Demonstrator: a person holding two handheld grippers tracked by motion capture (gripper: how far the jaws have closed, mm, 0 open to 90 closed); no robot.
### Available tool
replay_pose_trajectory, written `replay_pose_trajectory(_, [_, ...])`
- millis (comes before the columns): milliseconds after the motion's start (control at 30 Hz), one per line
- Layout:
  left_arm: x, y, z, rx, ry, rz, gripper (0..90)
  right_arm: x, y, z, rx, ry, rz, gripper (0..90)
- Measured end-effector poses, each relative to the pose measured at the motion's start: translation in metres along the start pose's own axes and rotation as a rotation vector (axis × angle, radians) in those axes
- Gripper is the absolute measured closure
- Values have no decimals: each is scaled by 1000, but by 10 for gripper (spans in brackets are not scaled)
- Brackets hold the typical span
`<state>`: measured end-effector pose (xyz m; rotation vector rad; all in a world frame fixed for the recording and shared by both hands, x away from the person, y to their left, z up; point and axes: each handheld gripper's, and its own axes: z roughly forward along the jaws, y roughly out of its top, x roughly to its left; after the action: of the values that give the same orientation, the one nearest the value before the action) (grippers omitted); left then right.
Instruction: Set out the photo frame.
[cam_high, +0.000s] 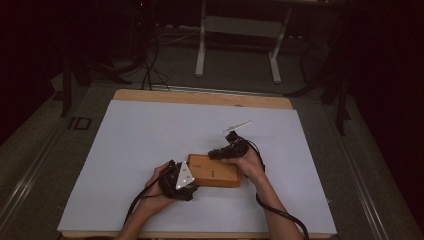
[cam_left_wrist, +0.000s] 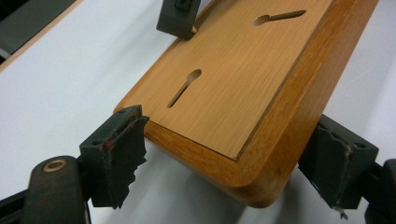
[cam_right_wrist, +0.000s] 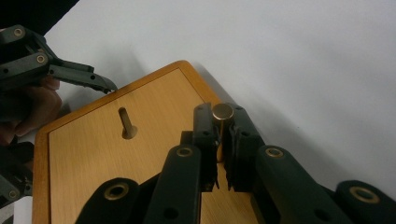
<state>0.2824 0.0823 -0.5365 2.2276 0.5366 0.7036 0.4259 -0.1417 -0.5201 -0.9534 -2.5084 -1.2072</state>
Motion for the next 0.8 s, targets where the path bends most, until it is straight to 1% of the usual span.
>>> replay_pose_trajectory(167, [-1,2,1,-4,14,20,196,1,1,0,6,-9,-2,845])
replay_pose_trajectory(400, [-1,3,1,-20,31,29,211,4,3,0,22,-33,-4,845])
replay_pose_trajectory(533, [-1,4,0,-36,44,39,244,4,5,0,32,-33,11,845])
replay_pose_trajectory(667, [-1,5,0,-50,52,48,286,4,7,0,44,-31,7,845])
replay_pose_trajectory(700, [-1,5,0,-55,54,48,295,4,8,0,54,-32,7,845])
replay_pose_trajectory(800, [-1,6,-1,-72,59,61,334,2,9,0,61,-22,13,844])
